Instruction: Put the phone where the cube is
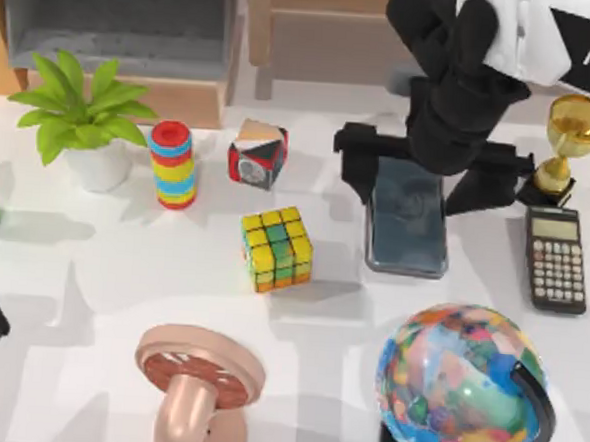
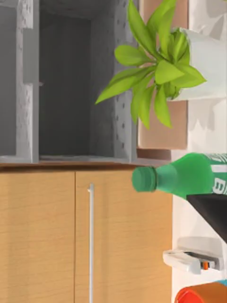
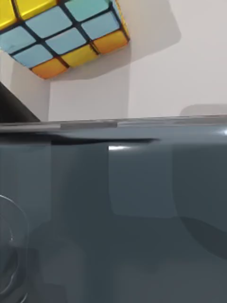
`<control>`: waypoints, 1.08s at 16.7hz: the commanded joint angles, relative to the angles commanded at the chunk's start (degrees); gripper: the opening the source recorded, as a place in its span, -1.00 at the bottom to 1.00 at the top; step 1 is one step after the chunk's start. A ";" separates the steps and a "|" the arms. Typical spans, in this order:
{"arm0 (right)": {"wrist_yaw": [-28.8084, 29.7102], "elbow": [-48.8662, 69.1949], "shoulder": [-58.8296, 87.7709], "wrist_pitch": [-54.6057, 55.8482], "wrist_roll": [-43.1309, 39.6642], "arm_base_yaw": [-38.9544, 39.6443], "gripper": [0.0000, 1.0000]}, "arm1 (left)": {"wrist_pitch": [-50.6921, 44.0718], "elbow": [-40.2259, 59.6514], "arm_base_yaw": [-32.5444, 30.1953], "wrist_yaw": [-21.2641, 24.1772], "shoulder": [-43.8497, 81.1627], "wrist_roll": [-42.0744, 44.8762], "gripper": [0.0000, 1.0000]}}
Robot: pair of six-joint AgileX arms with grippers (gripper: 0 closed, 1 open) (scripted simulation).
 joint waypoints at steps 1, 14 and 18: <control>0.63 -0.52 0.50 0.44 -0.01 0.01 -1.00 | 0.00 0.00 0.00 0.00 0.00 0.00 1.00; 3.18 -5.18 6.04 2.08 -0.16 0.19 -0.85 | 0.00 0.00 0.00 0.00 0.00 0.00 1.00; 3.18 -5.18 6.04 2.08 -0.16 0.19 -0.25 | 0.00 0.00 0.00 0.00 0.00 0.00 1.00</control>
